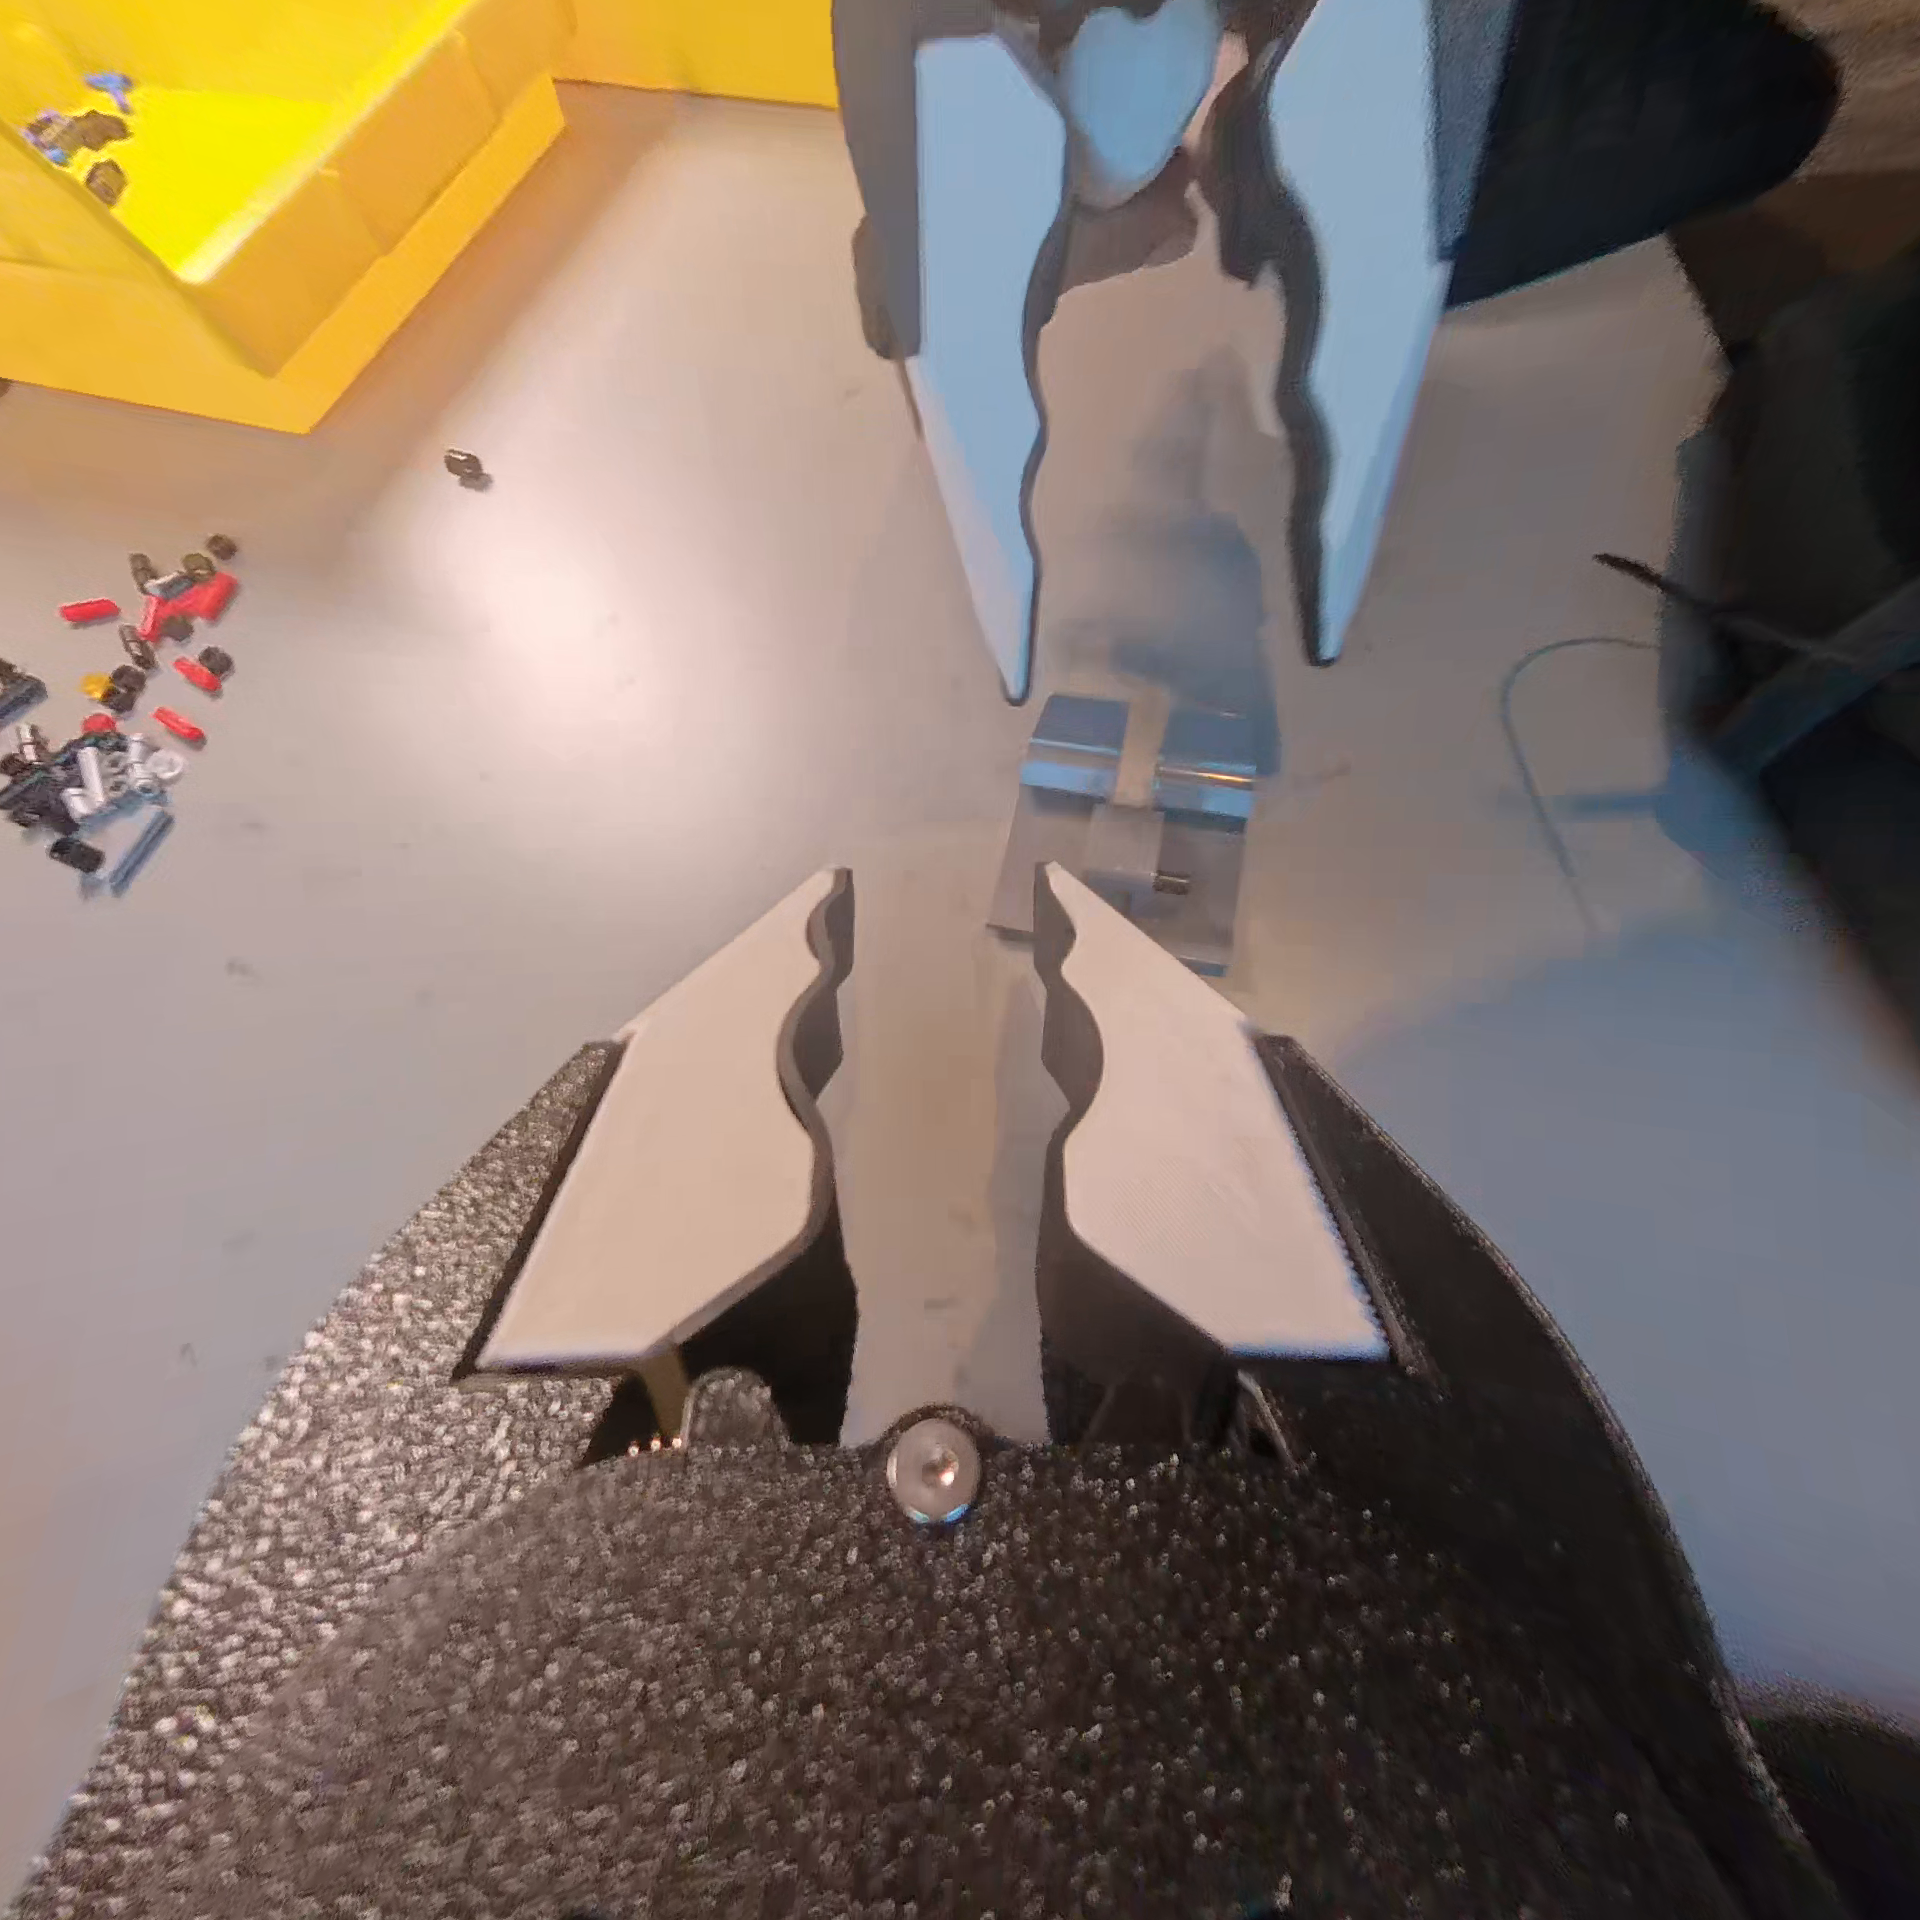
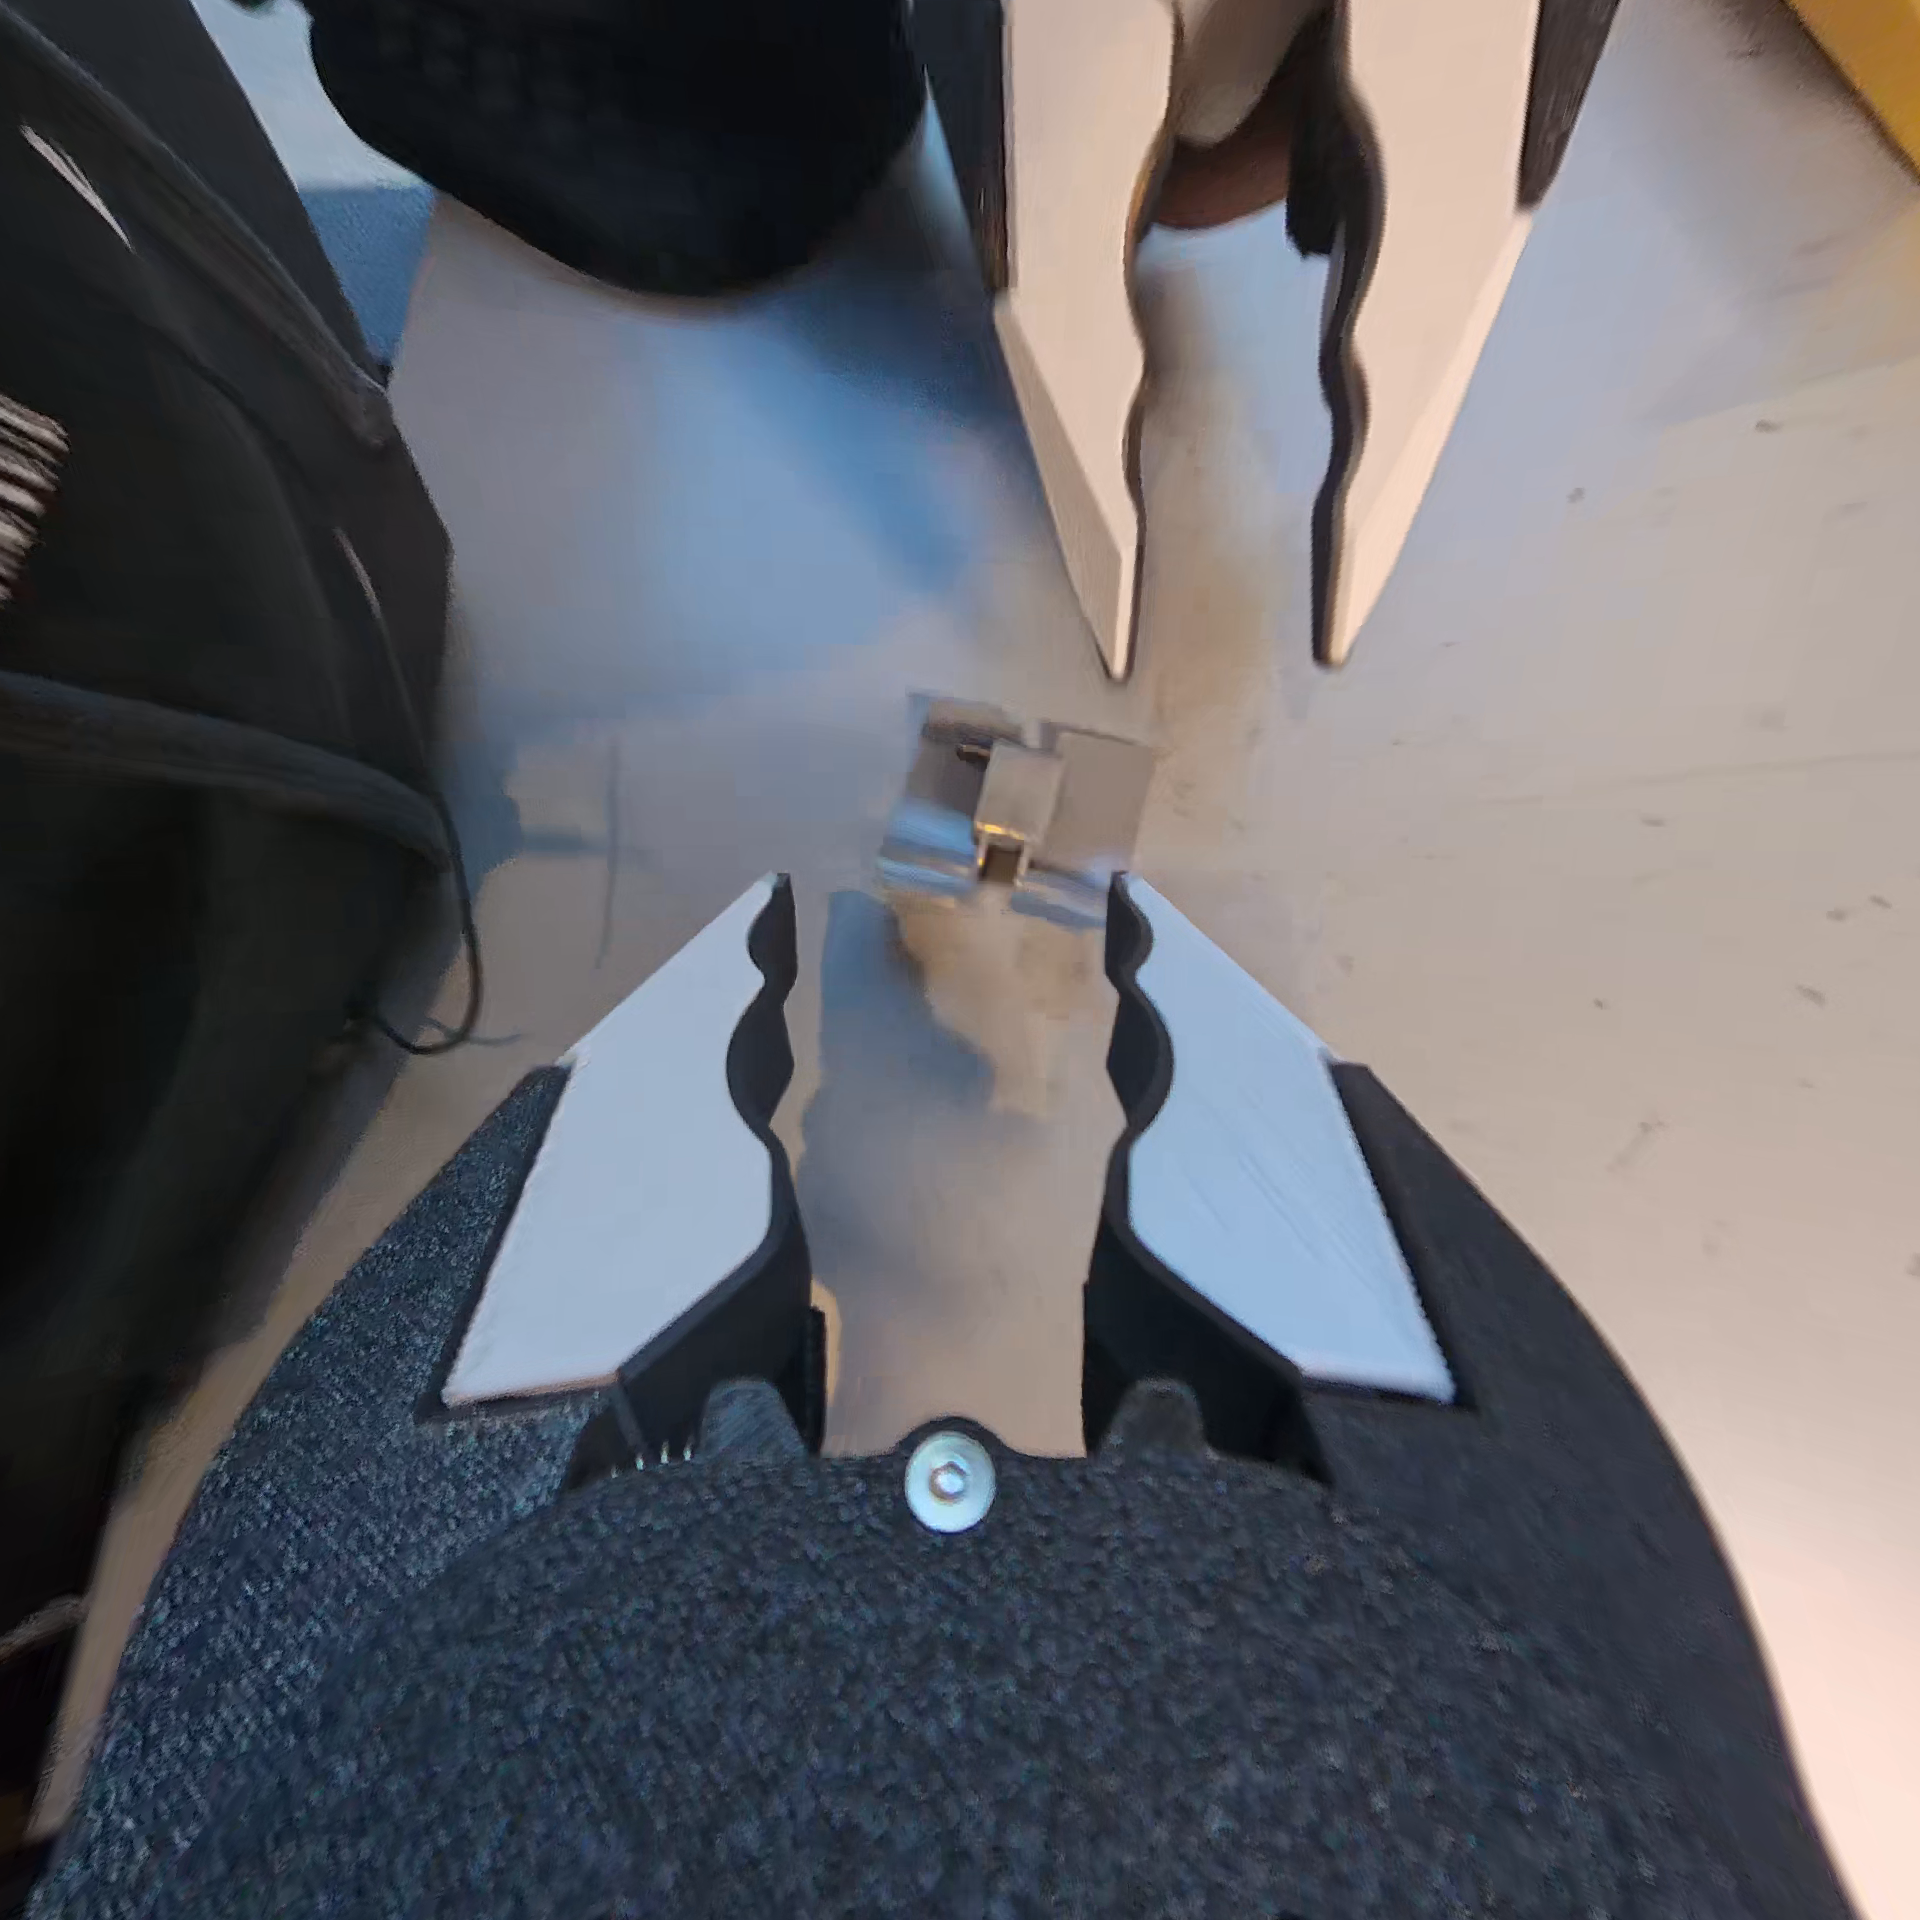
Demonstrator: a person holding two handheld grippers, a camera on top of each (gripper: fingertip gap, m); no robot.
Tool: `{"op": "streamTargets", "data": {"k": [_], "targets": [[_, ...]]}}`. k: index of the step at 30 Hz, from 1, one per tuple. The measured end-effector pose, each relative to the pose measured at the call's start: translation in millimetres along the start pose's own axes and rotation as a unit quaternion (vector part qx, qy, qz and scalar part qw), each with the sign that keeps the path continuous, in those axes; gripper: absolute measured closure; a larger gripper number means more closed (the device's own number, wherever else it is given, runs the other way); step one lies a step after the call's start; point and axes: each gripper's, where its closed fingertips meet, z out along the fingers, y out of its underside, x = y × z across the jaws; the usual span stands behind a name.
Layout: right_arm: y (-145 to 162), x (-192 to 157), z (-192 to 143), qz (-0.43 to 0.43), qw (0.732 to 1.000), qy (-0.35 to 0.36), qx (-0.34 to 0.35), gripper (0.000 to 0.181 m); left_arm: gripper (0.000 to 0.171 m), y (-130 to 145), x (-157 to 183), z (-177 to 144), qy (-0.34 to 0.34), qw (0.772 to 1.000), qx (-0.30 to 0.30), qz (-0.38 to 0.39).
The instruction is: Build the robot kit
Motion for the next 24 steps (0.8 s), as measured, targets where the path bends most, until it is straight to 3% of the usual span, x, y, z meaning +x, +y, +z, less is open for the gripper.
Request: {"op": "streamTargets", "data": {"k": [6, 10, 14, 20, 24], "targets": [[12.6, 19.4, 8.6, -0.079, 0.996, 0.025, -0.021, 0.142, 0.126, 11.4, 34.8, 0.9, 0.098, 0.994, -0.027, -0.031], [12.2, 9.8, 12.6, -0.100, 0.994, -0.005, -0.036, 0.163, 0.135, 23.1, 20.2, 14.3, 0.043, 0.997, -0.066, -0.022], [9.3, -7.3, 8.5, -0.100, 0.994, -0.035, -0.026, 0.164, 0.139, 21.0, -18.1, 4.3, -0.046, 0.996, -0.045, -0.058], [10.4, -1.5, 7.6, -0.106, 0.994, -0.022, -0.013, 0.162, 0.135, 18.8, -9.6, -1.7, -0.011, 0.997, -0.017, -0.075], [9.7, 2.8, 12.9, -0.114, 0.993, -0.008, -0.010, 0.178, 0.141, 13.7, -6.5, -1.4, -0.003, 0.996, -0.005, -0.091]]}}
